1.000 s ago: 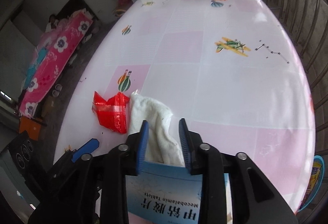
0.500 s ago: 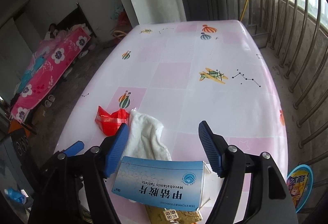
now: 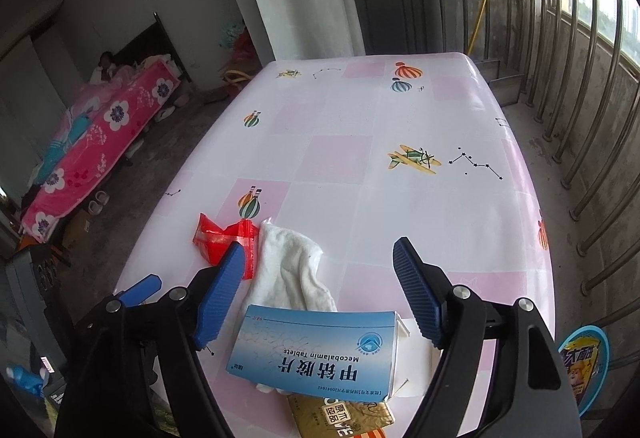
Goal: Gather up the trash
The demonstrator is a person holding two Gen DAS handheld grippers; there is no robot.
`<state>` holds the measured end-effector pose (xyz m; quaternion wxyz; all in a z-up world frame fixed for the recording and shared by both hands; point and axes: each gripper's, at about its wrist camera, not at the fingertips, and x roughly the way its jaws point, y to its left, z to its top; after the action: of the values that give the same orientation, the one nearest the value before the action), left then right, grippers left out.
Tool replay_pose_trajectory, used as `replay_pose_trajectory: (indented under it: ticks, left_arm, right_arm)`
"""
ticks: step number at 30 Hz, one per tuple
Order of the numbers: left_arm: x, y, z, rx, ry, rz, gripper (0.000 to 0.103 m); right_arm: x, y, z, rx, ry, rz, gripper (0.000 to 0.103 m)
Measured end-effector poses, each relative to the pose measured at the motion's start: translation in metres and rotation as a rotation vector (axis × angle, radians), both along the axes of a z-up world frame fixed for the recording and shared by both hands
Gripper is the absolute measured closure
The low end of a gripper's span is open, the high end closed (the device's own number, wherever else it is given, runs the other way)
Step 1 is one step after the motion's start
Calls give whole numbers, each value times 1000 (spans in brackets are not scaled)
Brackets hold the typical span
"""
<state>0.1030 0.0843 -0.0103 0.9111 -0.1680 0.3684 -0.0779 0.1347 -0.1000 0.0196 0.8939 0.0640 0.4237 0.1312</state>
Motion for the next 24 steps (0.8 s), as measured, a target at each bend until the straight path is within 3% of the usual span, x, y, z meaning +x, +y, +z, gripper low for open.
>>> replay_pose_trajectory:
  ticks: [10,15,24]
  left_arm:
    - [-20,17,-1,6,-75,-70,9]
    - [-26,24,-13,1,-57,-109,9]
    - [-19,36,-13,-36,-78,-85,9]
  right_arm:
    - [-18,-28,-1,44,-4,-84,29]
    - [-30,-48,-13,84,14,-112,29]
    - [-24,-58,-23,127,36,-91,29]
